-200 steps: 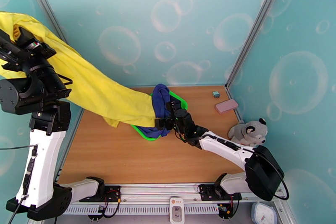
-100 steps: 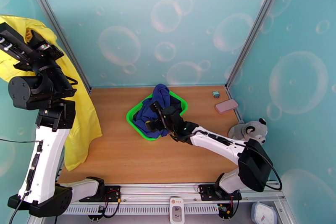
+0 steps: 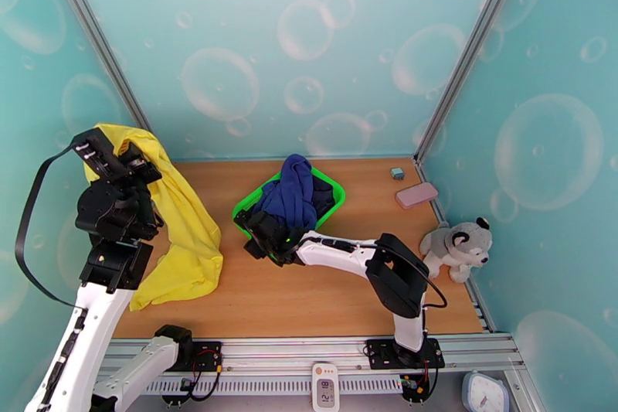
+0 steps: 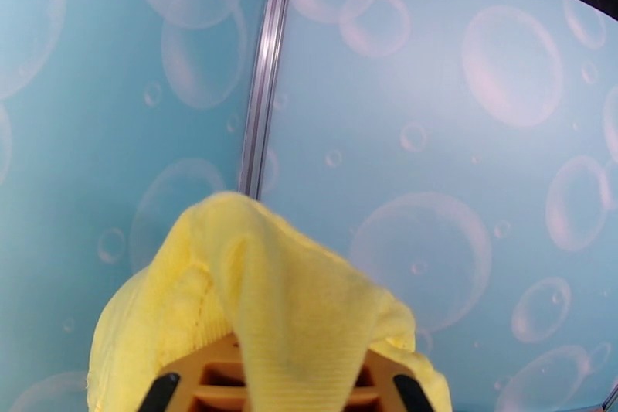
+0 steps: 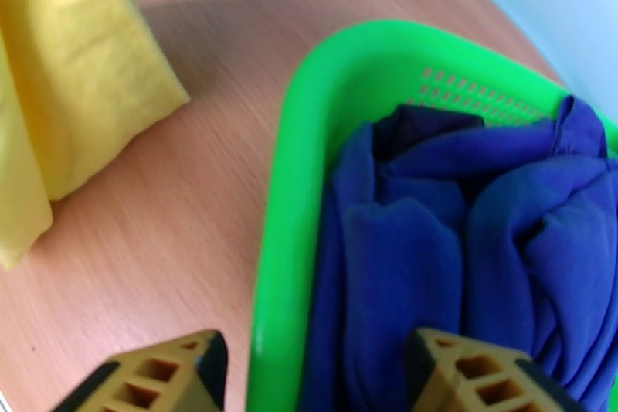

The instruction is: Fold and stack the trousers

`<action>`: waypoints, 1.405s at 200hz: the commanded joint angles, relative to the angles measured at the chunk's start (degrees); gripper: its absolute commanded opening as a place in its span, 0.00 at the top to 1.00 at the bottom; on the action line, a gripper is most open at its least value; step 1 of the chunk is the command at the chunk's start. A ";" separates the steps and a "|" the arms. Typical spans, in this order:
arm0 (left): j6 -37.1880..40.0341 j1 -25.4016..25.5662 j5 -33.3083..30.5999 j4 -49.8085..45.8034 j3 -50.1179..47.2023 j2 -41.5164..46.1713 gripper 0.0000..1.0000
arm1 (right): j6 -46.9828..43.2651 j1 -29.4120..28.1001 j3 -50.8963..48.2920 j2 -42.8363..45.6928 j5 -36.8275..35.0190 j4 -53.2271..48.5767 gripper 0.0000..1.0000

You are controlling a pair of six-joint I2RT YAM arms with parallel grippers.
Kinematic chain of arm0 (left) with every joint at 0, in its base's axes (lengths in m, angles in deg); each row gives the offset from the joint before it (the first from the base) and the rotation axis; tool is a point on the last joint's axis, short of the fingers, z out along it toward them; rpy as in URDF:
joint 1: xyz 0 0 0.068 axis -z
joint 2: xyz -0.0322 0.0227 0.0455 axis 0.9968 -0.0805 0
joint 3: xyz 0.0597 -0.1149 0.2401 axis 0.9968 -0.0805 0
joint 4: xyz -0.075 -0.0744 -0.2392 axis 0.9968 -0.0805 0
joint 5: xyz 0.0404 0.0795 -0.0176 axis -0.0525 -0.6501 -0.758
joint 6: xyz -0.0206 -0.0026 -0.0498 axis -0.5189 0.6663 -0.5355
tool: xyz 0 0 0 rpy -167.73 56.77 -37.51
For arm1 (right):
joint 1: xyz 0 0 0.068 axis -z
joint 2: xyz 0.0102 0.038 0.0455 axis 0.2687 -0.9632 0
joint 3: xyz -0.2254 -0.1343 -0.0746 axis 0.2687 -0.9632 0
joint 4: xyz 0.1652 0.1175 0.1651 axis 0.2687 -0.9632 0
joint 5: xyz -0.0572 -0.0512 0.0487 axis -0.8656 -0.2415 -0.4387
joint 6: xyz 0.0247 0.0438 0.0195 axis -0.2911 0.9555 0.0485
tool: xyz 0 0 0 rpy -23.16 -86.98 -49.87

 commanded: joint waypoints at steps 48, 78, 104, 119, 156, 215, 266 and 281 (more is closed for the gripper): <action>-5.22 0.04 1.98 0.10 -7.17 6.53 1.00 | 8.77 3.75 7.65 -5.44 -2.84 -4.04 0.84; -4.62 0.04 1.58 0.23 -9.57 7.30 1.00 | 17.35 9.54 18.27 -11.49 -3.95 -8.64 1.00; -5.77 0.04 1.60 -0.91 -9.41 7.33 1.00 | 25.96 14.00 28.58 -18.22 -4.67 -13.30 1.00; -6.37 -0.03 1.44 -1.30 -9.58 7.91 1.00 | 29.25 15.04 32.50 -21.15 -6.77 -14.21 1.00; -6.79 0.04 1.24 -2.88 -9.33 8.52 1.00 | 34.01 17.61 41.54 -26.89 -12.59 -18.43 1.00; -9.33 0.20 5.41 -2.95 -8.37 7.74 1.00 | 31.80 23.52 46.31 -31.52 -11.55 -13.78 1.00; -6.85 0.19 22.84 -3.94 -7.06 8.07 1.00 | 29.77 25.89 48.13 -33.02 -10.27 -12.66 1.00; -7.14 0.22 22.71 -4.15 -7.21 7.83 1.00 | 28.99 26.20 48.16 -33.19 -10.07 -11.80 1.00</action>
